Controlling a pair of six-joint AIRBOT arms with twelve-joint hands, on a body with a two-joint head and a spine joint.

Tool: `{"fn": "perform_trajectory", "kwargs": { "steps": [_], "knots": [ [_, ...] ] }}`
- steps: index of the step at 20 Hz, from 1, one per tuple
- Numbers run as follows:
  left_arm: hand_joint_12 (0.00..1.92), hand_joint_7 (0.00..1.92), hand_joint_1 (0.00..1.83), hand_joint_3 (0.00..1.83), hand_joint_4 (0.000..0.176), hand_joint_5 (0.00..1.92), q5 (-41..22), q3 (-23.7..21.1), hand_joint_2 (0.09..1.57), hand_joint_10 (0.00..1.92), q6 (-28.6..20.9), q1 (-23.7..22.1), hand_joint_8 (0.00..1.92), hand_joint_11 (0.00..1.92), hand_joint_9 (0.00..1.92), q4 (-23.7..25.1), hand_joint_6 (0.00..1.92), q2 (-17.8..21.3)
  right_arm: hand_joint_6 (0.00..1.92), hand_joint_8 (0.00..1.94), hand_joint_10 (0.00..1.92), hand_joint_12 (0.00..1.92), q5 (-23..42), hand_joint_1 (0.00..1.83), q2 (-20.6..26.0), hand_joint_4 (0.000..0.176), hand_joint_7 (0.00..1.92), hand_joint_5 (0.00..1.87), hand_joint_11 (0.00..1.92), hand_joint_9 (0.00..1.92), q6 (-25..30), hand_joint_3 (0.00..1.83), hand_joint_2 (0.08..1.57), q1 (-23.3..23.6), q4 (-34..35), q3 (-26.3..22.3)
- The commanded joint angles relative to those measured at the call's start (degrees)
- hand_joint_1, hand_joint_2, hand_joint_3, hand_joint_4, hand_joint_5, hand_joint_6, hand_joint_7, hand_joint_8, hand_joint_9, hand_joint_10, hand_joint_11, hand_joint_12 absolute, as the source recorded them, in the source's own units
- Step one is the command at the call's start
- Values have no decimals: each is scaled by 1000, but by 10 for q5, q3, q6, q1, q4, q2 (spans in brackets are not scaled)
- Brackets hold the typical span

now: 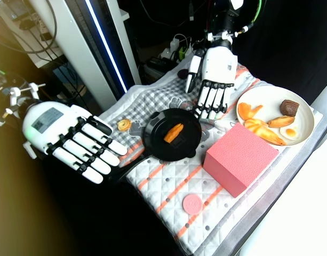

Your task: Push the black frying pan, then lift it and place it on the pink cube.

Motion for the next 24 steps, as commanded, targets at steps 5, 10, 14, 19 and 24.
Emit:
{"fn": "perform_trajectory", "kwargs": {
  "steps": [5,10,14,19,24],
  "knots": [
    [1131,621,411,8,0,522,-84,-2,1333,56,-14,1,10,0,539,-14,6,-29,0,0,0,114,73,528,2,7,0,0,0,0,2,0,1184,2,0,1],
    [1126,604,487,0,0,523,-90,-1,1308,34,-15,-2,10,0,529,-16,11,-36,0,0,0,263,73,532,1,12,0,0,0,0,2,0,1171,2,0,1],
    [1041,542,395,9,0,460,-79,-17,1349,12,-15,-7,0,0,469,1,1,-17,0,0,0,247,73,502,1,0,0,0,0,0,5,0,1170,2,0,0],
    [1082,571,438,0,24,501,-88,-33,1328,34,-15,-11,3,0,502,2,7,7,0,0,0,164,73,500,1,0,0,0,0,0,5,0,1169,2,0,-1],
    [985,576,373,4,3,520,-93,-41,1353,21,-15,-19,7,0,494,17,8,13,0,0,0,2,73,539,1,2,0,0,1,0,5,0,1178,1,1,0]
  ]
}}
